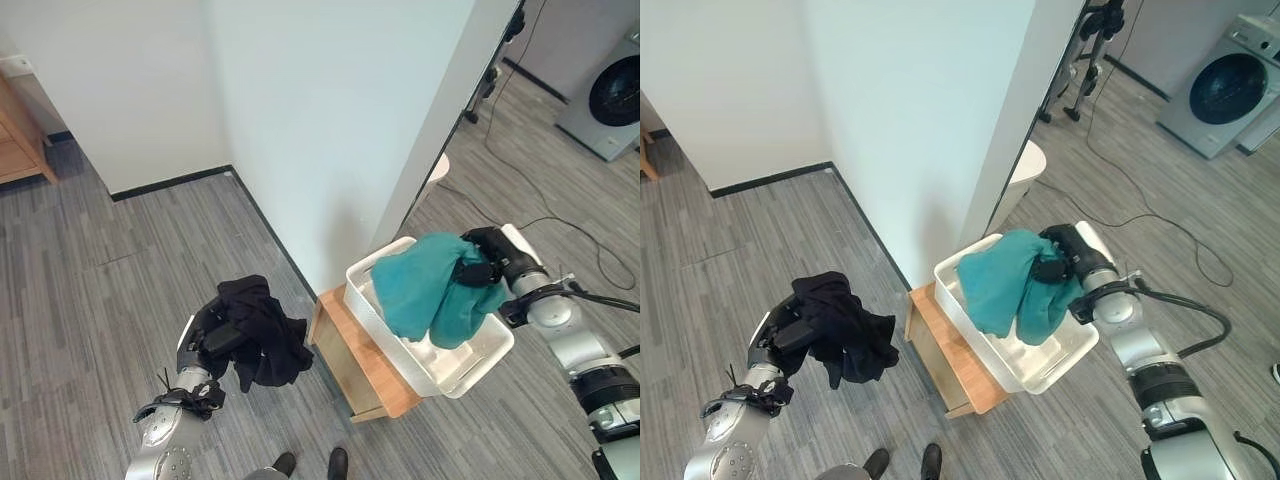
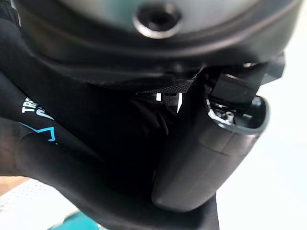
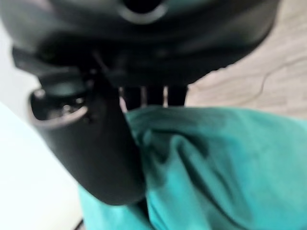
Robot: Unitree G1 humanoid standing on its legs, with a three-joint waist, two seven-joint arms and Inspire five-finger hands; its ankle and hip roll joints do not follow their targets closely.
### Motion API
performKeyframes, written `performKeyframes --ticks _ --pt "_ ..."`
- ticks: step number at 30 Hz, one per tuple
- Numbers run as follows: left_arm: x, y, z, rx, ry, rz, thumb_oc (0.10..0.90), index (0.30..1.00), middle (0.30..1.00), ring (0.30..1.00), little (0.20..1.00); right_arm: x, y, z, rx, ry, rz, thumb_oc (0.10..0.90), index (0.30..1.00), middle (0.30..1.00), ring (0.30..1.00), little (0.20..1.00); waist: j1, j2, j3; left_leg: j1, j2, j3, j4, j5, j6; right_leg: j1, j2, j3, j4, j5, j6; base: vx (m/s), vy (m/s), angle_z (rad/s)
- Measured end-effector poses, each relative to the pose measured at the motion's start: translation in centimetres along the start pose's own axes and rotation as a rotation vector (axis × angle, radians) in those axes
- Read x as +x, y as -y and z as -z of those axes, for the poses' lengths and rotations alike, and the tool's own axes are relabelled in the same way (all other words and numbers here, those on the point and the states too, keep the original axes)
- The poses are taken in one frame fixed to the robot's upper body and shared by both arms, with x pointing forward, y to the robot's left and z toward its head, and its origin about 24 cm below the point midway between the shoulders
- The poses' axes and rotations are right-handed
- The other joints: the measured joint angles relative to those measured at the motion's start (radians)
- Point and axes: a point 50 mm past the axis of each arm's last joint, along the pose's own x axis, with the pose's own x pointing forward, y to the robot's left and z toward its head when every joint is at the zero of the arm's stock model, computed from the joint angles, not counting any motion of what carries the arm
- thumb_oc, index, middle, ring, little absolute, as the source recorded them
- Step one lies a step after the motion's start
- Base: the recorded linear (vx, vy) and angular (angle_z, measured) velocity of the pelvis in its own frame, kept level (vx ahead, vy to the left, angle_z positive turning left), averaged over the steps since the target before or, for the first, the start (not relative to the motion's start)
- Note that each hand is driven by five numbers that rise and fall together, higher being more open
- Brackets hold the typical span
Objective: Pick up bed clothes into laundry basket.
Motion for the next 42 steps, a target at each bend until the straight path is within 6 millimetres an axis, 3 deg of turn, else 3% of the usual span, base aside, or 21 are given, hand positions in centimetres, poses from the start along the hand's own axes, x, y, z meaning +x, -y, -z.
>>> performKeyframes --ticks 2,3,8,13,17,19,21,23,25,28,31,35,37,42 --pt "0.0 0.4 0.4 -0.001 -0.018 0.019 0.4 0.3 0.3 0.3 0.3 -0.1 -0.8 1.3 -0.052 -0.059 -0.044 0.4 0.3 0.3 0.3 0.3 0.008 0.008 0.005 -0.001 0.0 -0.007 0.001 0.0 -0.001 0.002 -0.001 -0.009 0.0 0.0 0.0 -0.04 0.01 0.1" --pt "-0.1 0.5 0.6 -0.002 -0.024 0.02 0.4 0.3 0.3 0.3 0.3 -0.1 -1.3 2.1 -0.06 -0.099 -0.06 0.8 0.9 0.9 0.9 0.9 0.01 0.01 0.007 -0.002 0.0 -0.011 0.001 0.001 -0.002 0.002 -0.001 -0.014 0.0 0.0 0.0 -0.04 0.009 0.11" --pt "-0.3 0.1 0.5 -0.003 -0.028 0.007 0.4 0.3 0.3 0.3 0.3 -0.6 -2.9 6.8 -0.015 -0.395 -0.121 0.8 0.9 0.9 0.9 0.9 0.023 0.021 0.015 -0.004 -0.001 -0.011 0.002 0.002 -0.001 0.0 -0.003 -0.014 0.0 0.0 0.0 0.0 0.004 0.0" --pt "-0.8 -0.9 0.5 -0.017 -0.037 -0.038 0.4 0.3 0.3 0.3 0.3 -0.3 -2.5 6.1 0.004 -0.379 -0.103 0.8 0.9 0.9 0.9 0.9 0.003 0.024 0.016 -0.005 -0.001 -0.001 0.001 0.002 -0.001 -0.004 -0.002 -0.005 0.0 0.0 0.0 0.01 0.019 -0.05" --pt "-0.8 -0.8 0.6 -0.021 -0.037 -0.038 0.4 0.3 0.3 0.3 0.3 0.4 -1.7 4.3 -0.008 -0.31 -0.086 0.8 0.9 0.9 0.9 0.9 0.0 0.025 0.017 -0.004 -0.001 0.012 0.0 0.002 -0.001 -0.008 -0.002 0.011 0.0 0.002 -0.002 0.01 0.005 -0.1" --pt "-0.8 -0.8 0.5 -0.022 -0.035 -0.041 0.4 0.3 0.3 0.3 0.3 1.0 -0.2 1.4 -0.028 -0.179 -0.05 0.8 0.9 0.9 0.9 0.9 -0.004 0.032 0.021 0.0 0.0 0.024 -0.002 0.002 -0.001 -0.009 0.0 0.026 0.0 0.005 -0.006 0.03 -0.009 -0.17" --pt "-0.7 -0.9 0.3 -0.017 -0.028 -0.045 0.4 0.3 0.3 0.3 0.3 1.2 0.6 0.2 0.0 -0.125 -0.024 0.8 0.9 0.9 0.9 0.9 -0.006 0.034 0.022 0.002 0.002 0.028 -0.003 0.002 -0.001 -0.009 0.001 0.032 0.0 0.005 -0.007 0.03 -0.006 -0.08" --pt "-0.6 -2.0 -1.2 0.036 0.013 -0.081 0.4 0.3 0.3 0.3 0.3 0.9 2.9 -3.2 0.048 0.027 0.031 0.8 0.9 0.9 0.9 0.9 -0.024 0.038 0.025 0.004 0.003 0.028 -0.004 0.002 -0.001 -0.008 0.003 0.032 0.0 0.006 -0.008 0.0 0.0 0.0" --pt "-0.1 -3.1 -3.7 0.115 0.074 -0.116 0.4 0.3 0.3 0.3 0.3 0.0 5.6 -5.5 0.089 0.154 0.103 0.8 0.9 0.9 0.9 0.9 -0.032 0.047 0.03 0.008 0.005 0.029 -0.006 0.002 -0.001 -0.005 0.004 0.033 0.0 0.006 -0.008 0.0 0.0 0.0" --pt "0.4 -5.0 -9.4 0.276 0.213 -0.184 0.4 0.3 0.3 0.3 0.3 -1.8 9.0 -8.4 0.161 0.323 0.206 0.8 0.9 0.9 0.9 0.9 -0.05 0.057 0.036 0.014 0.007 0.029 -0.006 0.002 -0.001 0.001 0.005 0.034 0.0 0.006 -0.009 0.0 0.0 0.0" --pt "0.5 -5.2 -17.9 0.527 0.437 -0.255 0.4 0.3 0.3 0.3 0.3 -3.7 11.3 -10.0 0.216 0.453 0.284 0.8 0.9 0.9 0.9 0.9 -0.067 0.067 0.037 0.027 0.007 0.032 -0.009 0.002 -0.001 0.012 0.004 0.036 0.0 0.006 -0.008 0.0 -0.005 -0.01" --pt "0.6 -2.1 -26.0 0.818 0.623 -0.213 0.4 0.3 0.3 0.3 0.3 -4.9 11.1 -9.5 0.238 0.473 0.282 0.8 0.9 0.9 0.9 0.9 -0.08 0.07 0.036 0.028 0.004 0.034 -0.011 0.004 -0.001 0.012 0.002 0.038 0.0 0.006 -0.008 -0.02 -0.019 -0.01" --pt "0.2 0.8 -31.8 1.053 0.713 -0.193 0.4 0.3 0.3 0.3 0.3 -5.1 10.3 -7.8 0.296 0.44 0.29 0.8 0.9 0.9 0.9 0.9 -0.096 0.074 0.035 0.03 0.003 0.04 -0.012 0.005 -0.003 0.013 0.001 0.049 0.0 0.005 -0.008 0.0 -0.026 -0.05" --pt "-1.3 7.2 -39.0 1.136 1.01 -0.156 0.4 0.3 0.3 0.3 0.3 -6.3 10.0 -3.0 0.334 0.271 0.362 0.8 0.9 0.9 0.9 0.9 -0.153 0.133 0.015 0.032 -0.016 0.049 -0.013 0.006 -0.003 0.014 -0.019 0.06 0.0 0.002 -0.004 0.0 -0.005 -0.01"
